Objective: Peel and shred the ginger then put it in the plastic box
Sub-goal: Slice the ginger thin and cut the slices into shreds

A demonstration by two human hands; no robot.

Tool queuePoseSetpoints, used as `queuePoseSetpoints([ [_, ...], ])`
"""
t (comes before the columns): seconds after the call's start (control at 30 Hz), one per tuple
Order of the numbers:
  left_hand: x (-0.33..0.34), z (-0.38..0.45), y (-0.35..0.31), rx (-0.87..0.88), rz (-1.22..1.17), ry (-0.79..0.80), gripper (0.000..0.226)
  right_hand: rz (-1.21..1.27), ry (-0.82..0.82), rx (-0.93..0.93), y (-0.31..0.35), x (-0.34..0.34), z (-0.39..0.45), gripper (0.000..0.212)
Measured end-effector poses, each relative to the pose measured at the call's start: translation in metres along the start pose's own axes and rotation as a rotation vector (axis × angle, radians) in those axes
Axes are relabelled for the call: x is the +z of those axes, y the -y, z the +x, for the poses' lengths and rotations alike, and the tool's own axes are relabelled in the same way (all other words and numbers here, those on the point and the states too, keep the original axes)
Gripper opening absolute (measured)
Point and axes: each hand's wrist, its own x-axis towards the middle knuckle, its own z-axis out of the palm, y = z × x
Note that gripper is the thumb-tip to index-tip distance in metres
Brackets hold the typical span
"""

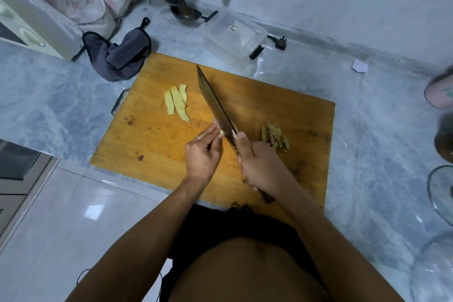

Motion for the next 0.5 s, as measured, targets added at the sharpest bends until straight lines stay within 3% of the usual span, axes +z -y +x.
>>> queuePoseSetpoints([
  [0.5, -0.0015, 0.0005, -0.0003, -0.001, -0.011, 0.019, 0.021, -0.020, -0.019, 0.033, 0.0024, 0.0004, -0.0038, 0.068],
])
